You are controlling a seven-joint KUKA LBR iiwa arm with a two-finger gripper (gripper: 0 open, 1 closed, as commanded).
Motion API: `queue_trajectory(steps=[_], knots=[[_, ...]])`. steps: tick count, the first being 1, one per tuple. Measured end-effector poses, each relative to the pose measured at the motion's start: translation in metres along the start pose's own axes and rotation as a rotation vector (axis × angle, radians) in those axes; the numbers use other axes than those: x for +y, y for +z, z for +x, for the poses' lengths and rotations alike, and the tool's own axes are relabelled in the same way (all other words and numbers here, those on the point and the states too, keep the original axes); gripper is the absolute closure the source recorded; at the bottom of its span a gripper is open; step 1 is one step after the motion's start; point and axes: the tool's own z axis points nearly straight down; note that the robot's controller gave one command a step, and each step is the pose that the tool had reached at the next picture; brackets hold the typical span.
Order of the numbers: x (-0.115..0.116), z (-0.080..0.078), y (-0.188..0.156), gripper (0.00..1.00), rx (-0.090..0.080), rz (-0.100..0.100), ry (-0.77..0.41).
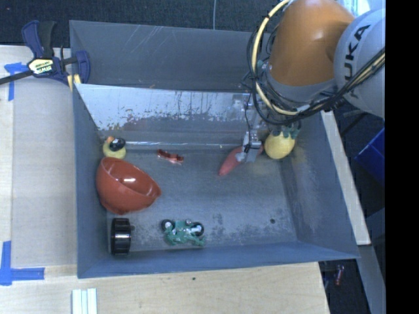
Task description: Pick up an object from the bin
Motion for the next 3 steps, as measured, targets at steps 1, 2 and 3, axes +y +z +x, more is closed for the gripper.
queue_trajectory(steps=[1,2,3], knots=[[0.0,-0.001,-0.005,0.0,-0.009,0.0,0.0],[-0.027,-0.002,0.057,0.0,-0.01,0.001,-0.164],[-0.063,-0.004,0.062,0.0,-0.019,0.004,-0.499]])
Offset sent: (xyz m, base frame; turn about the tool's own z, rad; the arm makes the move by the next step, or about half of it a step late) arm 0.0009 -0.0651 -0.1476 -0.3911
